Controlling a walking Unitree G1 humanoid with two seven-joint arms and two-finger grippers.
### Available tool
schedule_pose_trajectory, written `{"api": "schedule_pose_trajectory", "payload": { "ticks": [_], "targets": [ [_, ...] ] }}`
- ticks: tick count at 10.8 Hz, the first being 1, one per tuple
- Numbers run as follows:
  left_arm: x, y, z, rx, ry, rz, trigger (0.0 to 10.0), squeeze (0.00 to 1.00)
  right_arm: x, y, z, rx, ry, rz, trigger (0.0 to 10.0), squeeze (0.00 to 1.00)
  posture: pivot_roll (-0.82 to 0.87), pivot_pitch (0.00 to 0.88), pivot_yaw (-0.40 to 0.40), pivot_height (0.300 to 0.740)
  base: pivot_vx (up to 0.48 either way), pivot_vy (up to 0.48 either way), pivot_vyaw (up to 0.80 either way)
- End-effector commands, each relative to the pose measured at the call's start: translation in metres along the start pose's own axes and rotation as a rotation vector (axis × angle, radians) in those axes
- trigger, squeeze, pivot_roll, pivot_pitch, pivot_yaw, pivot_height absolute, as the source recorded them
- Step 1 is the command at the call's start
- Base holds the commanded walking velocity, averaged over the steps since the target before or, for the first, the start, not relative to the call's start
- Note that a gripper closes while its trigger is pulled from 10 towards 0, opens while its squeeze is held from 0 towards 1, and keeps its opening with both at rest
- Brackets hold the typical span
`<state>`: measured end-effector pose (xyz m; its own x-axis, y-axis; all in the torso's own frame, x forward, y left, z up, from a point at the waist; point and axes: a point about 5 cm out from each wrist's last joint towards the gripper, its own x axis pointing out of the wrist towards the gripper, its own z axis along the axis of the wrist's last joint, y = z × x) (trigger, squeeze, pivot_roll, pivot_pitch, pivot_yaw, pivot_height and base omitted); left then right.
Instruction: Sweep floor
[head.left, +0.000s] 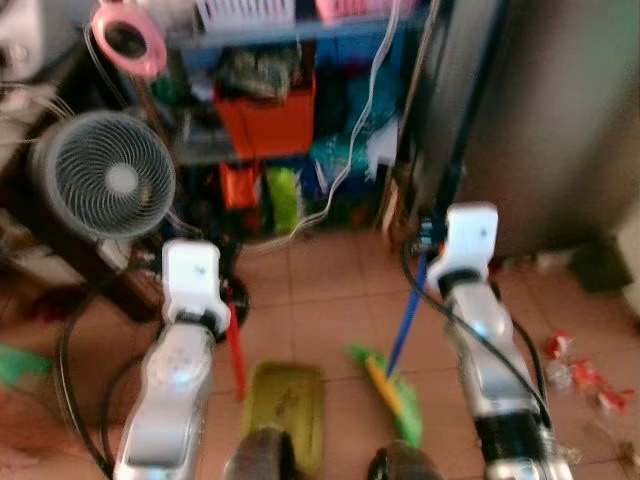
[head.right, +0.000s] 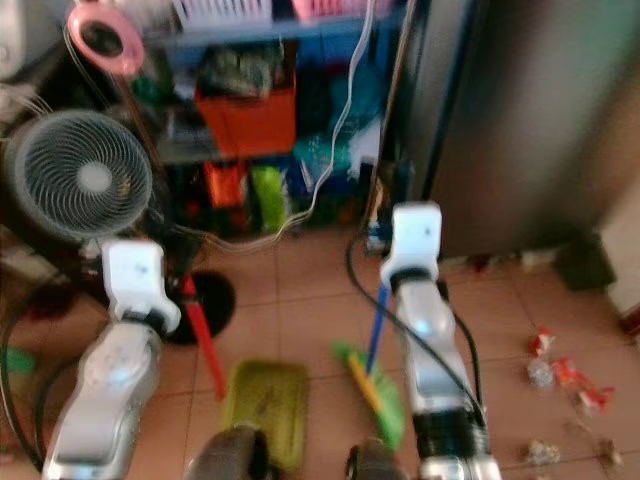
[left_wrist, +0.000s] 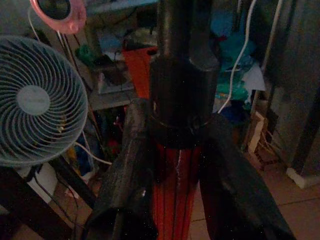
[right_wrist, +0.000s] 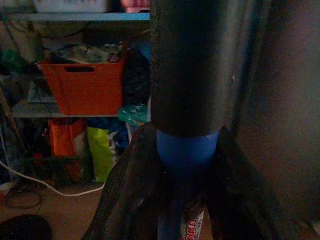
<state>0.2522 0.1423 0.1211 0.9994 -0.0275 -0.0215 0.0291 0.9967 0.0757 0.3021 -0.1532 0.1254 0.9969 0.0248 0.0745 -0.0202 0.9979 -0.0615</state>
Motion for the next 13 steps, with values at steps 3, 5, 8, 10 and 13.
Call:
{"api": "schedule_pose_trajectory", "payload": {
  "ticks": [3,5,8,10,13],
  "targets": [
    [0.006,0.005,0.013,-0.005,-0.055,0.000,10.0,0.00,0.001,-0.001,0.004,0.015,-0.005,-0.014,10.0,0.00,-0.03,0.084,0.077,0.740,0.000,0.000,-0.48],
    [0.008,0.004,0.014,-0.020,-0.049,-0.016,10.0,0.00,0.001,-0.003,0.003,0.014,-0.003,-0.022,10.0,0.00,-0.03,0.086,0.082,0.740,0.000,0.480,-0.80],
    [0.010,0.006,0.015,-0.047,-0.039,-0.006,10.0,0.00,0.000,-0.002,0.003,0.010,0.000,-0.025,10.0,0.00,-0.03,0.090,0.087,0.740,0.000,0.480,-0.80],
    [0.011,0.009,0.015,-0.056,-0.037,0.008,10.0,0.00,0.000,-0.003,0.002,0.013,0.003,-0.028,10.0,0.00,-0.03,0.092,0.087,0.740,0.000,0.480,-0.80],
    [0.015,0.013,0.015,-0.120,-0.018,0.014,10.0,0.00,0.003,-0.002,0.008,0.018,-0.016,-0.031,10.0,0.00,-0.03,0.089,0.089,0.740,0.000,0.480,-0.80]
  ]
}}
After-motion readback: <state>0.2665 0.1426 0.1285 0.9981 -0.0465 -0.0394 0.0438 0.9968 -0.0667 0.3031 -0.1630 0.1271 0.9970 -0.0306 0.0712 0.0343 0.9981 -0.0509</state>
